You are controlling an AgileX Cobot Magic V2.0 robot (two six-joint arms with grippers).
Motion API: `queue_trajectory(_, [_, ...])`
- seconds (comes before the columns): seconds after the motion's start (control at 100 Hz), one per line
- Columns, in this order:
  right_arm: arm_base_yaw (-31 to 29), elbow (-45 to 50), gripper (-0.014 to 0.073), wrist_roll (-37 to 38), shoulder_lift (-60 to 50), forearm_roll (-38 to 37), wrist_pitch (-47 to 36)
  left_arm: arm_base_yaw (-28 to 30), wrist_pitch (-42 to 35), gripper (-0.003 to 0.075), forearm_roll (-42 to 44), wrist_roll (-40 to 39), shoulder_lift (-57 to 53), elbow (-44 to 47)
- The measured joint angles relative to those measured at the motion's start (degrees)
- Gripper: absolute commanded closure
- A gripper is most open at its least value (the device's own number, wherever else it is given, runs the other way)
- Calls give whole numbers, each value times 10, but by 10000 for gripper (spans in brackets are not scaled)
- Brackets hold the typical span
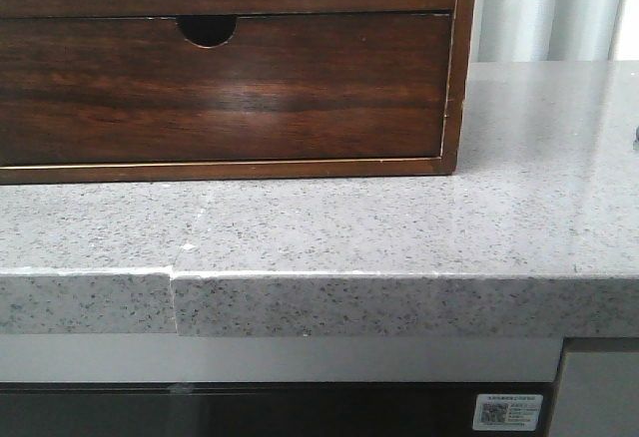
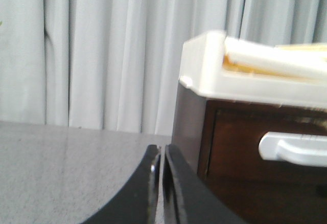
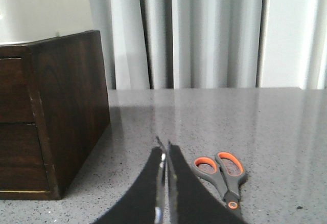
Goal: Put scissors in drawer with both arms
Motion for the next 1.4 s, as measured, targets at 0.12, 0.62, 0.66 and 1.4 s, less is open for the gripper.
queue_trajectory(0.12, [0,-58,662,0,60,-15,43,0,55,741,0,0,50,-67])
queue_trajectory(0.62, [0,-145,662,0,202,-29,112,0,110,741,49,0,168,-131])
queue_trajectory(0.66, [0,-145,662,0,204,-29,112,0,110,741,50,0,168,-131])
queue_trajectory(1.4, [0,-145,493,0,206,-29,110,0,110,659,47,0,168,-131])
